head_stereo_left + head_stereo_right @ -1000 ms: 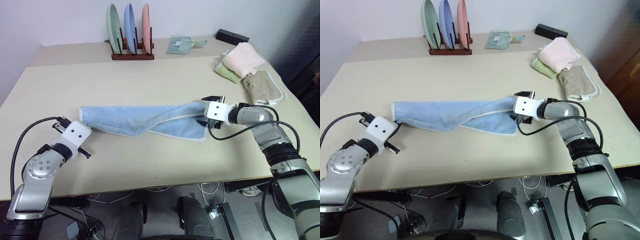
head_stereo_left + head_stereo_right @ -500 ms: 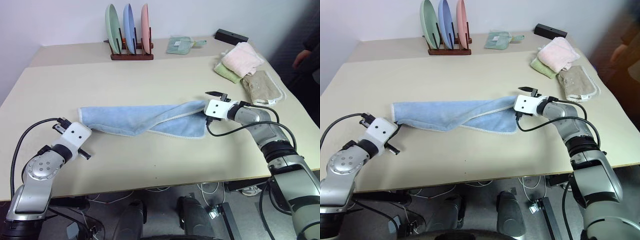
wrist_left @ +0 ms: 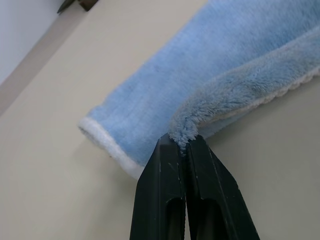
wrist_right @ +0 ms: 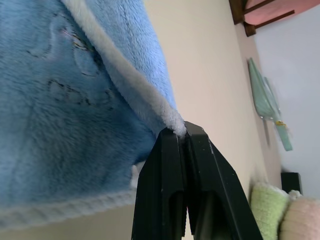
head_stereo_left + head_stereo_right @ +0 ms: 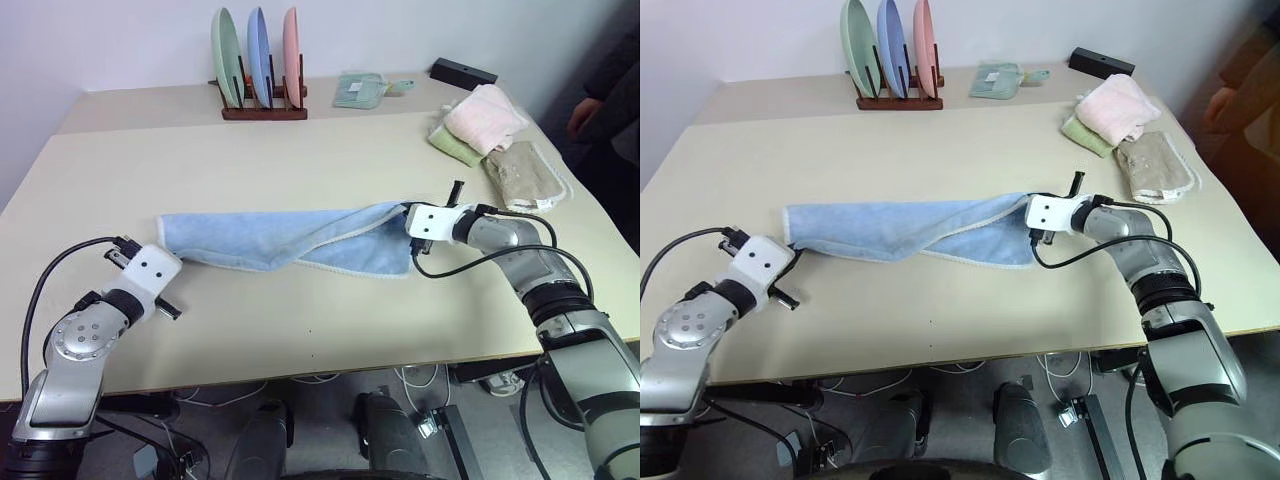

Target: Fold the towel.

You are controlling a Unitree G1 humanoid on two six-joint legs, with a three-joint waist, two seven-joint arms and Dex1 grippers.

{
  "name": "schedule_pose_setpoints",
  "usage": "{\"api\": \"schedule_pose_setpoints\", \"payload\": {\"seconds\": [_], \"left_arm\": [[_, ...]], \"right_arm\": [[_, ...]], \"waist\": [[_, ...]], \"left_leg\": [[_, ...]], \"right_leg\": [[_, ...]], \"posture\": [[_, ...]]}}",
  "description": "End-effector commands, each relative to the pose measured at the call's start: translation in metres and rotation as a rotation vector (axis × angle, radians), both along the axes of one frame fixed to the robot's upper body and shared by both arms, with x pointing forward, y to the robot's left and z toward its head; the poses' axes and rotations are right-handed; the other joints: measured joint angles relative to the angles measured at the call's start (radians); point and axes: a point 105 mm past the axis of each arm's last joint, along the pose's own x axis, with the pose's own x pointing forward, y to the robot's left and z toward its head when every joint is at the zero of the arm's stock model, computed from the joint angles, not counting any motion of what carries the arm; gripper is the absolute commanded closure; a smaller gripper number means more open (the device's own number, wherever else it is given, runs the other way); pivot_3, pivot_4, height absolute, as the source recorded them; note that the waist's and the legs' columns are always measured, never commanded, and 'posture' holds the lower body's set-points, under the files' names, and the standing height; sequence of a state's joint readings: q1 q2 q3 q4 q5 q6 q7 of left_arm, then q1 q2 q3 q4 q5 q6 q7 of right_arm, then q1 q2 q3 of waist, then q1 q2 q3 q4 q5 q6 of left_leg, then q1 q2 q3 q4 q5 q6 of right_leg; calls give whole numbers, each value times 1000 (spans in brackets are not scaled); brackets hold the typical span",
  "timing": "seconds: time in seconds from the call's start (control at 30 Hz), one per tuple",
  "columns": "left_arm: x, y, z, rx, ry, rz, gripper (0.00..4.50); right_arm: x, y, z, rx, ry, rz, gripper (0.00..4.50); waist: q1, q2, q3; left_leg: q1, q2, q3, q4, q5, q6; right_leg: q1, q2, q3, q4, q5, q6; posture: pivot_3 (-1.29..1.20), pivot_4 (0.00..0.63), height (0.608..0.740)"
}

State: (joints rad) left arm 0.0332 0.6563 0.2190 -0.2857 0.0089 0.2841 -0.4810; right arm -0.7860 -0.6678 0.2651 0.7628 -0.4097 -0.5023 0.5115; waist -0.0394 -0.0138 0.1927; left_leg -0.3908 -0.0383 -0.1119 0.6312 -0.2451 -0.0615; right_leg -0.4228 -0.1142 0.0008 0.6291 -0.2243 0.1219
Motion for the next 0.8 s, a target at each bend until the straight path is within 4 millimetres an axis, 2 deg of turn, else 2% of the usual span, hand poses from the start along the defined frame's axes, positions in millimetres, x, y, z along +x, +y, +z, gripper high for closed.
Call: {"api": "schedule_pose_setpoints", "payload": {"seconds": [0.03, 0.1, 0.17, 0.23, 0.3, 0.4, 0.5, 0.63, 0.73, 0.8], "left_arm": [[19, 6, 44, -46, -144, 12, 4500], [42, 12, 83, -78, -260, 24, 4500], [64, 22, 137, -114, -414, 66, 4500], [75, 29, 184, -143, -540, 96, 4500], [78, 35, 217, -154, -628, 113, 4500], [74, 38, 249, -186, -681, 82, 4500], [70, 34, 247, -171, -645, 19, 4500], [52, 31, 193, -154, -441, -70, 4500], [24, 31, 138, -151, -225, -107, 4500], [6, 28, 114, -149, -119, -129, 4500]], "right_arm": [[12, -8, 63, 34, -177, -32, 4469], [20, -13, 103, 42, -279, -68, 4469], [26, -16, 149, 72, -396, -104, 4469], [26, -16, 189, 104, -497, -121, 4469], [22, -15, 217, 127, -565, -123, 4469], [13, -9, 241, 167, -590, -71, 4469], [8, -3, 240, 189, -539, -10, 4469], [-5, 3, 188, 175, -277, 118, 4469], [-29, -9, 131, 120, 9, 148, 4469], [-47, -18, 106, 93, 157, 141, 4469]], "waist": [[-1, 0, 0], [5, 0, 2], [2, 0, 3], [-3, -1, 3], [-8, -2, 2], [-17, -1, 2], [-29, -1, 2], [-33, -1, 2], [-29, -1, 2], [-22, 0, 3]], "left_leg": [[0, 0, 0, 0, 0, 0], [0, -1, 0, 1, 1, -1], [-1, 0, -1, 1, 3, -2], [-2, 0, -1, 0, 3, -2], [-1, 0, -1, -2, 3, -2], [-1, 0, 2, -4, 2, -2], [-2, -1, 4, -5, 1, -1], [-2, -1, 5, -3, 1, 0], [-2, 0, 4, -2, -2, 5], [-3, 0, 4, -1, -3, 6]], "right_leg": [[0, 0, 0, 0, 0, 0], [0, 0, 0, 1, 0, 0], [-1, 1, -1, 1, 2, -2], [-2, 1, -1, 0, 2, -2], [-2, 0, -1, -2, 1, -1], [-2, 0, -1, -2, 0, 1], [-3, -3, -1, -4, -1, 2], [-3, -3, 0, -1, -1, 3], [-4, -2, 0, 0, -1, 2], [-4, -3, 0, 1, -1, 2]], "posture": [[0, 150, 740], [0, 150, 740], [0, 150, 740], [0, 150, 740], [0, 150, 740], [0, 150, 740], [0, 150, 740], [0, 150, 740], [0, 150, 740], [0, 150, 740]]}}
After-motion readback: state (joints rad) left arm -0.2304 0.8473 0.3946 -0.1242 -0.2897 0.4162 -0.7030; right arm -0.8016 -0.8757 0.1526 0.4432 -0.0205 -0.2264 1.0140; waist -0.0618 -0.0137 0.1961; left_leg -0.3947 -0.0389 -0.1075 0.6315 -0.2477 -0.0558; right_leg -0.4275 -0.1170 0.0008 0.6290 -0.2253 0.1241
